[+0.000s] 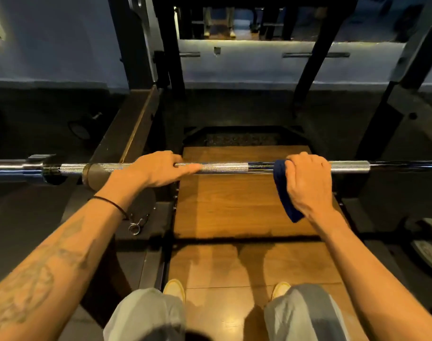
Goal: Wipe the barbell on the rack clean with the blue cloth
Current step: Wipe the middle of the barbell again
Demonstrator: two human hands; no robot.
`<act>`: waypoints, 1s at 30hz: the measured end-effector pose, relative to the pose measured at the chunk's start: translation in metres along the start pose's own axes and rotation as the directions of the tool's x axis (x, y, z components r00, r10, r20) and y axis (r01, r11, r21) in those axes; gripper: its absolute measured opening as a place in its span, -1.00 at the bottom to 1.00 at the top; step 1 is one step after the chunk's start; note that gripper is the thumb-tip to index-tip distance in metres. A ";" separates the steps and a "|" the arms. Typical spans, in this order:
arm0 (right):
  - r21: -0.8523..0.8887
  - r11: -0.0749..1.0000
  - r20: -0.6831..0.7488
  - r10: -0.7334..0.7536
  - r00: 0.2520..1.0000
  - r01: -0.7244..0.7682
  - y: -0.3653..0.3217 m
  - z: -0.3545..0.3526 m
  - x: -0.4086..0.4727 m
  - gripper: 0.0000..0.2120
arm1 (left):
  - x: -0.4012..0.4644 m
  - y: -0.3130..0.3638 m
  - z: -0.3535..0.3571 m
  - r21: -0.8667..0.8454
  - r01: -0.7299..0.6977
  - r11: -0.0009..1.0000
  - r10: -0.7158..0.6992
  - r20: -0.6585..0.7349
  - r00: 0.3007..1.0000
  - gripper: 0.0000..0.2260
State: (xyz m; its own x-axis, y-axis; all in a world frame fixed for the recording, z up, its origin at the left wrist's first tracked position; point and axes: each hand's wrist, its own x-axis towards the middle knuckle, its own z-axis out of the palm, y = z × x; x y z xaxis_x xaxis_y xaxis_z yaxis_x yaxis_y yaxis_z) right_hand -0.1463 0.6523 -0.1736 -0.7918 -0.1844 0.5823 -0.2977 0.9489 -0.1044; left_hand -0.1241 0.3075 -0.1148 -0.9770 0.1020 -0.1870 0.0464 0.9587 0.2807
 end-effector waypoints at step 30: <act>0.001 0.997 -0.067 0.082 0.994 -0.082 -0.020 0.006 -0.003 -0.73 | -0.018 -0.010 0.052 0.132 -0.034 0.991 0.107 -0.596 0.796 -0.45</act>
State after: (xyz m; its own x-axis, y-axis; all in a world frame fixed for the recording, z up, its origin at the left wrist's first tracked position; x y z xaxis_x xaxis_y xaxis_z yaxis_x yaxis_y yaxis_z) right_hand -0.1409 0.6323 -0.1782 -0.7759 -0.0887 0.6246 -0.2323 0.9607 -0.1521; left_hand -0.0958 0.3101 -0.1630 -0.8964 0.0256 0.4425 0.1069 0.9813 0.1599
